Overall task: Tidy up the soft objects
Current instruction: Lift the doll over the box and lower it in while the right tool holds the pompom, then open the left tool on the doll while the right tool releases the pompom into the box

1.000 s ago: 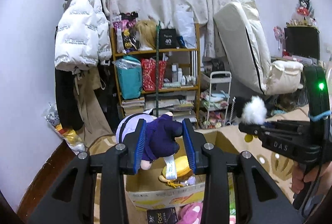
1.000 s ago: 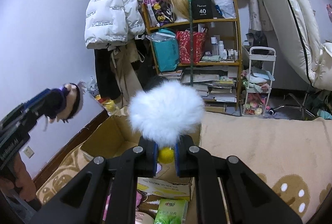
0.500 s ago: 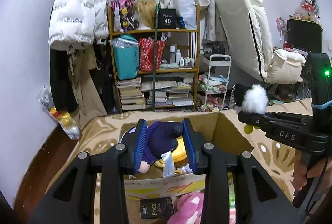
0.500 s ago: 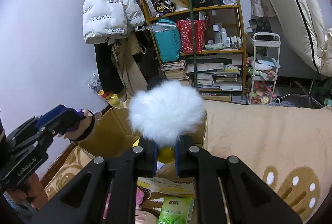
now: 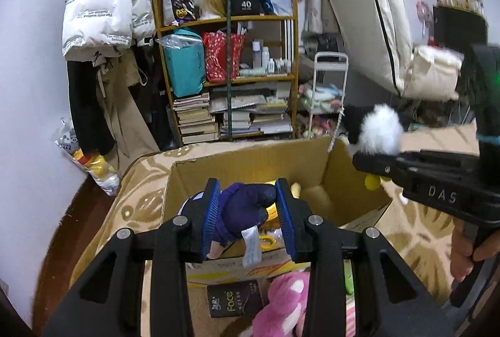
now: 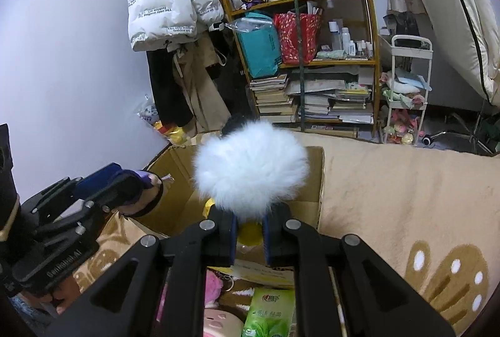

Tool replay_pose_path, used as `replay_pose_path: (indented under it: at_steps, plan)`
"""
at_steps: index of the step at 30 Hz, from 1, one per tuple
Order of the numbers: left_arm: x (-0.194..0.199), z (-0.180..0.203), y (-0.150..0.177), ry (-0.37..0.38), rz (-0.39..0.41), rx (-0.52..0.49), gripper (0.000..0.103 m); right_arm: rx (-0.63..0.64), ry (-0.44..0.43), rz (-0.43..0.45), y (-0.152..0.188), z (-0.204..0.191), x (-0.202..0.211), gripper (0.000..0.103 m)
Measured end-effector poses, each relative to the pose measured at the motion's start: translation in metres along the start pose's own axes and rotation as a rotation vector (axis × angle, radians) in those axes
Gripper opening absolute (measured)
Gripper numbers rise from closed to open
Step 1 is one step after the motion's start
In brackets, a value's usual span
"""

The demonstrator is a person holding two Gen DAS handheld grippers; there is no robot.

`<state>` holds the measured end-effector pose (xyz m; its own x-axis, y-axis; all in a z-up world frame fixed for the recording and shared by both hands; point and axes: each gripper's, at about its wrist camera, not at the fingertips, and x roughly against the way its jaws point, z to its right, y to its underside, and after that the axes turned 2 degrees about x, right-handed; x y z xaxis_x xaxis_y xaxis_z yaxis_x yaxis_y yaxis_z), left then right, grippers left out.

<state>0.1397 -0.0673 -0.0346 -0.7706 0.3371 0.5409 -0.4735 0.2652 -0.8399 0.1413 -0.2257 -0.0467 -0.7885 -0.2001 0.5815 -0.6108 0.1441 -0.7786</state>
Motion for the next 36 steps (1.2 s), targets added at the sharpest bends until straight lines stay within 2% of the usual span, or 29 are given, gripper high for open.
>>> replay_pose_path:
  at_steps: [7,12,17,20,23,25,27,30,34,36]
  plan:
    - [0.0,0.008,0.003,-0.011,-0.004,-0.027,0.038,0.026,0.009,-0.039,0.006,-0.003,-0.008,0.015]
    - [-0.005,-0.002,0.003,0.004,-0.018,0.05,0.057,0.038,0.009,-0.06,0.008,-0.005,-0.012,0.015]
    - [-0.007,-0.012,0.0,-0.015,-0.038,0.09,0.06,0.026,0.002,-0.077,0.01,-0.002,-0.014,0.016]
    - [-0.006,-0.016,0.0,-0.03,-0.041,0.093,0.07,0.025,-0.003,-0.089,0.011,-0.002,-0.015,0.017]
    - [-0.006,-0.018,0.001,-0.042,-0.055,0.092,0.072,0.035,0.003,-0.104,0.012,-0.003,-0.017,0.019]
    - [-0.005,-0.019,0.003,-0.056,-0.068,0.087,0.073,0.04,0.014,-0.127,0.014,-0.005,-0.021,0.021]
    - [-0.004,-0.02,0.004,-0.077,-0.076,0.092,0.079,0.041,0.012,-0.141,0.018,-0.006,-0.023,0.031]
    - [0.002,-0.02,0.005,-0.091,-0.079,0.099,0.082,0.058,0.012,-0.151,0.021,-0.01,-0.022,0.039]
    - [0.011,-0.019,0.008,-0.105,-0.094,0.085,0.086,0.074,0.011,-0.146,0.024,-0.017,-0.014,0.044]
    - [0.016,-0.019,0.01,-0.138,-0.113,0.08,0.086,0.066,0.012,-0.144,0.027,-0.019,-0.009,0.054]
